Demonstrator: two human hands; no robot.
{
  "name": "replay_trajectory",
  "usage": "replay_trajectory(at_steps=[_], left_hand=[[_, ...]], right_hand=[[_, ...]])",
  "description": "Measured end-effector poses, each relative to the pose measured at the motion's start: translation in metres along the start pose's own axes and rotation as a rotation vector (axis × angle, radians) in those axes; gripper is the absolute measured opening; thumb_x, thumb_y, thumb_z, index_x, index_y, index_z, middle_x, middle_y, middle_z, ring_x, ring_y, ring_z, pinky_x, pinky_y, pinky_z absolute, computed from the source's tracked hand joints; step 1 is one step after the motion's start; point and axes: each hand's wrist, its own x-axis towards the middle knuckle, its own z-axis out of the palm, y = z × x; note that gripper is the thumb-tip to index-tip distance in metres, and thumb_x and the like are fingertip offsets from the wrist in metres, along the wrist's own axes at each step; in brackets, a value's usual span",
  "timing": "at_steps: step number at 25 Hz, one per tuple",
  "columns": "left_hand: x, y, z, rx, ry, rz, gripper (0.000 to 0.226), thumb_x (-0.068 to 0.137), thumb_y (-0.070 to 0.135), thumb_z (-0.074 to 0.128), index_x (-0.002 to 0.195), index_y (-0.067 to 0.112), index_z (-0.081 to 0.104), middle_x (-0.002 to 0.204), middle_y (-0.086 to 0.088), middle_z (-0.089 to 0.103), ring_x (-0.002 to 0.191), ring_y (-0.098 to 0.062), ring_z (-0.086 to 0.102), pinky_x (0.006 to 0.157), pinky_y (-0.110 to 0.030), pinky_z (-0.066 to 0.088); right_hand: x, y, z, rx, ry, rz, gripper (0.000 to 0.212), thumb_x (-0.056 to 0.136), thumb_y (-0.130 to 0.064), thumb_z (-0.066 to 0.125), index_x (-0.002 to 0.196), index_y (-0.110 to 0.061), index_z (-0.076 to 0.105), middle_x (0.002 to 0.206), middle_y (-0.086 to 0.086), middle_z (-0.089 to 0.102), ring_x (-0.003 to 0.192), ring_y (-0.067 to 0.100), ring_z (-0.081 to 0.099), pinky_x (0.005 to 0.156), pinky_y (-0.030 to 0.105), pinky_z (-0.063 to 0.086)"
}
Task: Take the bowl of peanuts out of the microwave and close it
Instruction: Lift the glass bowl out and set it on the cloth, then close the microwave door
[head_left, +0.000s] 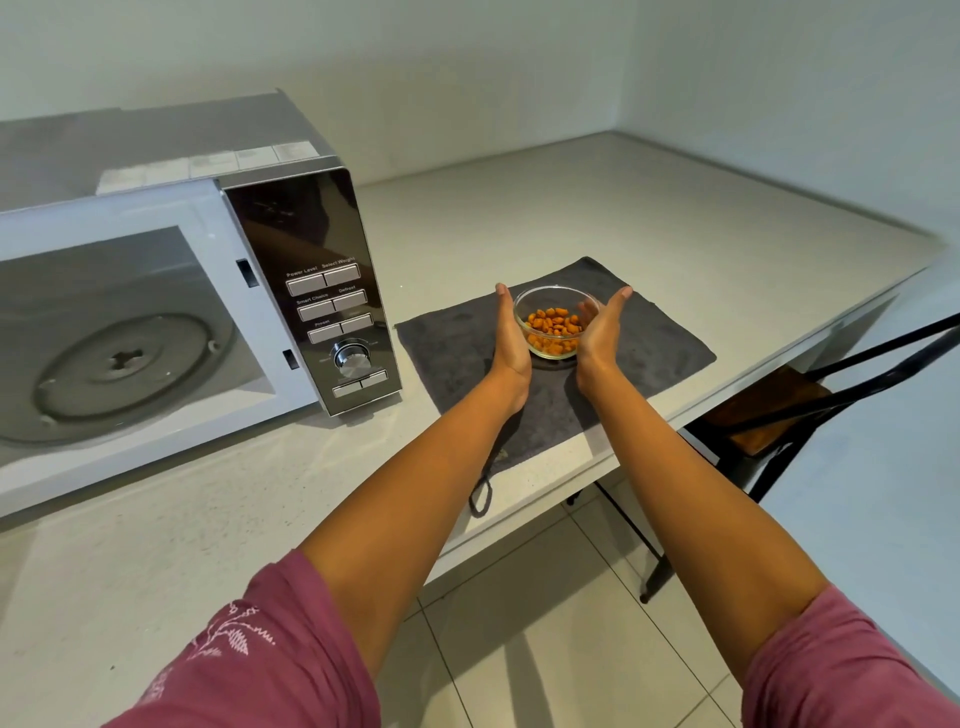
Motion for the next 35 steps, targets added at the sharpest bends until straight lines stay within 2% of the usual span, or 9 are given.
replay_trajectory(at_steps=[2,4,7,12,16,23,30,33,35], left_hand=[[-0.005,0.004,-0.003,0.022,0.014,0.011,0.073,0.098,0.066,0.018,0.151,0.017,0.031,0.15,-0.01,0.043,0.083,0.004,0.054,0.062,-0.006,0.042],[-0.009,0.007,-0.01,0.064,0.042,0.044,0.07,0.098,0.065,0.02,0.153,0.022,0.026,0.157,-0.006,0.032,0.118,-0.005,0.045,0.091,-0.019,0.043],[-0.016,0.012,-0.024,0.23,0.085,0.188,0.066,0.099,0.061,0.026,0.154,0.025,0.024,0.162,-0.002,0.022,0.146,-0.018,0.023,0.114,-0.034,0.021],[-0.052,0.03,-0.053,0.511,0.263,0.686,0.042,0.101,0.039,0.041,0.131,0.013,0.054,0.134,-0.003,0.057,0.124,-0.014,0.051,0.103,-0.026,0.041],[-0.082,0.045,-0.08,0.654,0.352,0.914,0.033,0.098,0.03,0.046,0.117,0.008,0.062,0.114,-0.004,0.066,0.105,-0.012,0.061,0.086,-0.024,0.053],[-0.137,0.073,-0.155,0.775,0.611,1.025,0.029,0.097,0.032,0.046,0.114,0.013,0.059,0.108,0.005,0.061,0.098,-0.008,0.058,0.081,-0.022,0.053],[-0.199,0.114,-0.225,0.888,0.97,1.092,0.032,0.097,0.032,0.048,0.122,0.015,0.057,0.123,0.001,0.059,0.115,-0.01,0.053,0.107,-0.017,0.027],[-0.232,0.131,-0.248,0.98,1.138,1.1,0.035,0.096,0.028,0.049,0.127,0.012,0.054,0.129,-0.002,0.056,0.125,-0.017,0.049,0.115,-0.035,0.028],[-0.262,0.141,-0.264,1.089,1.305,0.982,0.047,0.094,0.028,0.051,0.137,0.008,0.046,0.143,-0.008,0.048,0.14,-0.025,0.035,0.122,-0.042,0.013]], right_hand=[[-0.005,0.0,0.002,-0.024,0.12,-0.055,0.068,0.105,-0.058,0.018,0.138,-0.011,0.054,0.141,0.009,0.058,0.118,0.02,0.057,0.097,0.032,0.039],[-0.013,-0.002,0.004,-0.03,0.256,-0.188,0.057,0.107,-0.05,0.025,0.131,-0.007,0.055,0.135,0.012,0.058,0.109,0.018,0.057,0.094,0.032,0.043],[-0.026,-0.007,0.013,-0.031,0.321,-0.431,0.043,0.109,-0.034,0.035,0.132,-0.003,0.054,0.134,0.013,0.056,0.124,0.023,0.055,0.108,0.038,0.045],[-0.065,-0.018,0.049,0.023,0.196,-0.71,0.038,0.107,-0.022,0.038,0.136,0.001,0.05,0.14,0.015,0.054,0.132,0.025,0.052,0.112,0.033,0.043],[-0.103,-0.024,0.08,0.022,0.05,-0.872,0.037,0.105,-0.016,0.038,0.136,0.002,0.048,0.14,0.017,0.053,0.134,0.026,0.05,0.112,0.032,0.041],[-0.182,-0.014,0.124,0.049,-0.199,-0.965,0.04,0.101,-0.017,0.04,0.137,-0.001,0.048,0.142,0.015,0.053,0.135,0.023,0.049,0.116,0.041,0.038],[-0.26,-0.003,0.172,0.107,-0.484,-1.058,0.04,0.101,-0.023,0.042,0.135,-0.003,0.051,0.143,0.014,0.054,0.134,0.024,0.051,0.111,0.051,0.043],[-0.295,0.002,0.192,0.108,-0.583,-1.05,0.038,0.101,-0.021,0.042,0.136,-0.008,0.05,0.145,0.012,0.053,0.138,0.021,0.048,0.114,0.055,0.038],[-0.326,0.006,0.203,0.134,-0.69,-1.071,0.038,0.102,-0.022,0.042,0.136,-0.009,0.051,0.145,0.01,0.054,0.138,0.021,0.048,0.114,0.056,0.038]])
